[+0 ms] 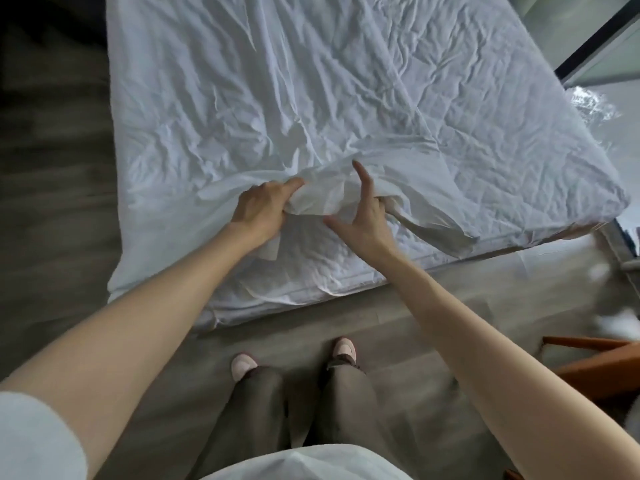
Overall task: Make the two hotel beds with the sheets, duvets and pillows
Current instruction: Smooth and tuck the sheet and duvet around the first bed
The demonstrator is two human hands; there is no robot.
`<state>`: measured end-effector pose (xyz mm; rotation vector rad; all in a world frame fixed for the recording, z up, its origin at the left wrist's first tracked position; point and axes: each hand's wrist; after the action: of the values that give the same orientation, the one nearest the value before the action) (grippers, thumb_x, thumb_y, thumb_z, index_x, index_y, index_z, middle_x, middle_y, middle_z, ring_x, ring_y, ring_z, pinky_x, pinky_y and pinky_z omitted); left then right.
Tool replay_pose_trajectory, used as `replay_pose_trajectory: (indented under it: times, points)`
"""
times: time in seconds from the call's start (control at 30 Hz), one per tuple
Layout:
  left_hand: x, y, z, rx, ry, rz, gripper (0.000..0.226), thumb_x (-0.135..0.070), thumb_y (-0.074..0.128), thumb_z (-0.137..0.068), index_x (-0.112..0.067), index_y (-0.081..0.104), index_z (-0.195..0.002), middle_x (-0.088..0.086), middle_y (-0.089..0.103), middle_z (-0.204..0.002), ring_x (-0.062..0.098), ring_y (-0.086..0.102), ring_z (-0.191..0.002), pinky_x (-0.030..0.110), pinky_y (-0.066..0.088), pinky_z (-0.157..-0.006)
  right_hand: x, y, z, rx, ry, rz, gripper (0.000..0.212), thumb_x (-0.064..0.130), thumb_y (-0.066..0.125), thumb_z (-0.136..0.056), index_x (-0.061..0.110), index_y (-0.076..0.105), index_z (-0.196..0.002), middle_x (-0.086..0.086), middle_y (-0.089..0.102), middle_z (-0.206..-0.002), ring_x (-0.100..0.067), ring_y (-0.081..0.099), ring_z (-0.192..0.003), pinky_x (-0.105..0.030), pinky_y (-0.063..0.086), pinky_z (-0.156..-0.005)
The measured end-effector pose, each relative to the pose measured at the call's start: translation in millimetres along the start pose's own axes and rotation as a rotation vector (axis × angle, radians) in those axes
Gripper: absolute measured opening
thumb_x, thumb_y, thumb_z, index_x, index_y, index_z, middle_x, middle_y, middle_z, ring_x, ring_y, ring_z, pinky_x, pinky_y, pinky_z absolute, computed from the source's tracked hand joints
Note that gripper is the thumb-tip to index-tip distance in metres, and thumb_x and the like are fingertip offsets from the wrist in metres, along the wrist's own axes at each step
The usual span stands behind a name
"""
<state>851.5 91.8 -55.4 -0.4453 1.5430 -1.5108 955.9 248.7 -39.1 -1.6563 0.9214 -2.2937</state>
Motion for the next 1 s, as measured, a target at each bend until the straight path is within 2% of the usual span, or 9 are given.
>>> replay_pose_trajectory:
  times: [0.17,0.27,0.33,0.4,0.5,0.63,0.73,0.9,1.0]
  points:
    - [4.8,-31.0,-14.1,0.01,0.052,0.023,0.063,0.001,0.042,-0.089,-0.038,0.046,-0.138,0.008,0.065,-0.115,0.034,0.06,-0.102,0.038,0.046,-0.079,8.7,36.5,14.1,0.017,-0.006,0.227,0.104,0.014,0.07,-0.078,0.042,0.002,-0.151,-0.018,0.033,-0.136,-0.034,0.033,-0.123,-0.043,0.033,-0.105]
    - [8.2,-36.7,-17.8,0.059,0.071,0.044,0.071,0.006,0.04,-0.085,-0.039,0.042,-0.141,0.007,0.066,-0.114,0.033,0.061,-0.1,0.038,0.047,-0.079,20.2,65.9,17.5,-0.021,0.173,-0.044,0.089,0.014,0.057,-0.09,0.049,0.001,-0.15,-0.01,0.038,-0.123,-0.018,0.046,-0.089,-0.03,0.042,-0.073]
    - [10.5,-38.0,-22.0,0.075,0.089,0.06,0.071,0.007,0.041,-0.084,-0.037,0.044,-0.14,0.008,0.067,-0.112,0.033,0.061,-0.099,0.037,0.046,-0.076,26.6,82.0,12.7,-0.18,0.363,-0.338,0.077,0.022,0.047,-0.095,0.059,0.003,-0.145,-0.006,0.047,-0.116,-0.018,0.054,-0.084,-0.037,0.052,-0.074]
    - [13.5,-40.0,-28.3,0.081,0.086,0.073,0.073,0.009,0.041,-0.082,-0.035,0.045,-0.14,0.009,0.066,-0.113,0.034,0.06,-0.099,0.034,0.043,-0.072,36.6,88.1,3.9,-0.322,0.582,-0.751,0.068,0.032,0.044,-0.098,0.066,0.002,-0.14,-0.002,0.05,-0.123,-0.025,0.062,-0.099,-0.047,0.057,-0.084]
    - [22.4,-45.4,-39.9,0.05,0.056,0.118,0.072,0.011,0.04,-0.079,-0.033,0.051,-0.135,0.009,0.067,-0.106,0.033,0.06,-0.095,0.032,0.04,-0.067,42.0,90.0,-16.3,-0.353,0.587,-0.969,0.071,0.036,0.042,-0.097,0.062,-0.007,-0.142,0.005,0.031,-0.151,-0.029,0.05,-0.125,-0.05,0.052,-0.094]
    - [31.9,-53.3,-49.8,0.041,0.056,0.179,0.035,0.007,0.044,-0.079,-0.013,0.062,-0.102,0.009,0.065,-0.089,0.033,0.059,-0.083,0.031,0.036,-0.062,56.4,87.1,-52.5,-0.325,0.516,-0.918,0.088,0.054,0.053,-0.076,0.067,-0.009,-0.136,-0.002,0.034,-0.154,-0.026,0.048,-0.129,-0.053,0.04,-0.106]
    - [35.7,-57.3,-48.5,0.032,0.059,0.249,0.012,-0.001,0.052,-0.082,-0.012,0.048,-0.08,0.011,0.063,-0.082,0.035,0.057,-0.077,0.032,0.034,-0.061,72.7,89.6,-81.7,-0.312,0.532,-0.822,0.098,0.036,0.062,-0.082,0.056,-0.013,-0.143,-0.011,0.044,-0.144,-0.023,0.056,-0.115,-0.042,0.044,-0.101]
    - [50.8,-55.5,-35.0,-0.109,0.016,0.345,0.021,-0.012,0.055,-0.087,-0.014,0.041,-0.071,0.014,0.062,-0.073,0.038,0.058,-0.069,0.032,0.03,-0.058,88.7,102.7,-110.6,-0.348,0.48,-0.561,0.078,0.009,0.053,-0.088,0.03,0.012,-0.151,-0.008,0.051,-0.121,-0.021,0.054,-0.1,-0.031,0.045,-0.088]
    - [71.6,-56.8,-25.7,-0.094,0.001,0.354,0.004,-0.013,0.052,-0.089,-0.01,0.048,-0.088,0.014,0.063,-0.086,0.04,0.059,-0.083,0.034,0.034,-0.06,101.9,115.8,-121.1,-0.371,0.502,-0.512,0.06,0.007,0.051,-0.089,0.023,0.03,-0.143,-0.01,0.051,-0.116,-0.022,0.053,-0.096,-0.029,0.045,-0.084]
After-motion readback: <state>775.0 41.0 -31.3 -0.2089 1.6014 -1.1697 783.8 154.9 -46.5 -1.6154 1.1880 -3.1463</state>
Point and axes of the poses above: each hand's wrist, its own z-axis away from the middle knuckle, its own y-axis out of the palm, x = y × z
